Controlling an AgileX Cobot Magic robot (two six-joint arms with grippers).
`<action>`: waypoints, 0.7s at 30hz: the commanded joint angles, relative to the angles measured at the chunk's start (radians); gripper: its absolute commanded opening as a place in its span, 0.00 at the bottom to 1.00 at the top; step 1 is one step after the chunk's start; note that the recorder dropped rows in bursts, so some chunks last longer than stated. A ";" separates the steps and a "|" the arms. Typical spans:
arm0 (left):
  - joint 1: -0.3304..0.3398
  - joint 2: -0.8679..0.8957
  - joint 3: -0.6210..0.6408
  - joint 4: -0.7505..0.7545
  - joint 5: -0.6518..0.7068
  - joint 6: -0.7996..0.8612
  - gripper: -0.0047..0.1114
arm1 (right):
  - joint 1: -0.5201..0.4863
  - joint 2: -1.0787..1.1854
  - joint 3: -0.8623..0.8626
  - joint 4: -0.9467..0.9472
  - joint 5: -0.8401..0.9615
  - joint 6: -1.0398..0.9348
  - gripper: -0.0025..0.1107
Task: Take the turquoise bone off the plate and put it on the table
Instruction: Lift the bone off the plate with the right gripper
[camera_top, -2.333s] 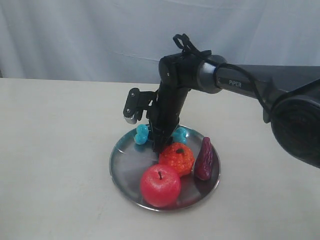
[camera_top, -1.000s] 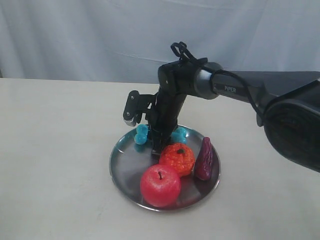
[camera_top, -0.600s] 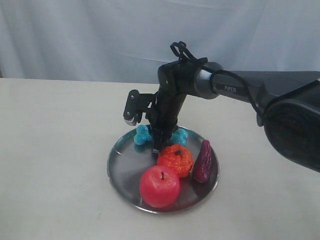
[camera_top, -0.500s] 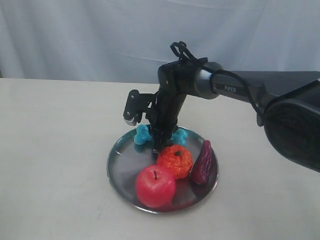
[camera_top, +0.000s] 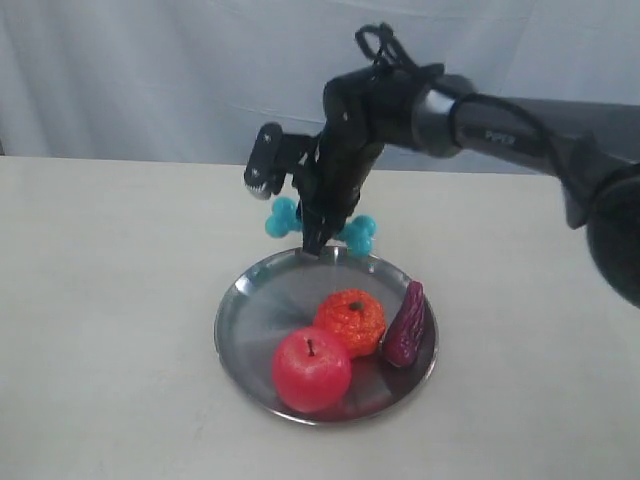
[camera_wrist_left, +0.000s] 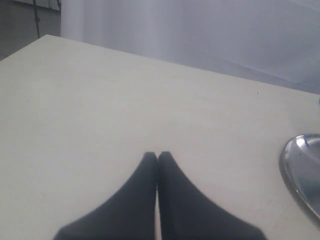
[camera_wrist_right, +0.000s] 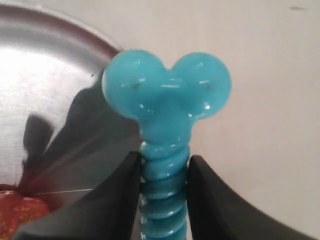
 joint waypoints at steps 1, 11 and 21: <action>-0.005 -0.001 0.003 -0.003 -0.005 -0.002 0.04 | -0.002 -0.136 -0.006 -0.005 0.006 0.103 0.02; -0.005 -0.001 0.003 -0.003 -0.005 -0.002 0.04 | -0.082 -0.406 -0.006 -0.014 0.356 0.446 0.02; -0.005 -0.001 0.003 -0.003 -0.005 -0.002 0.04 | -0.247 -0.683 0.182 -0.016 0.382 0.642 0.02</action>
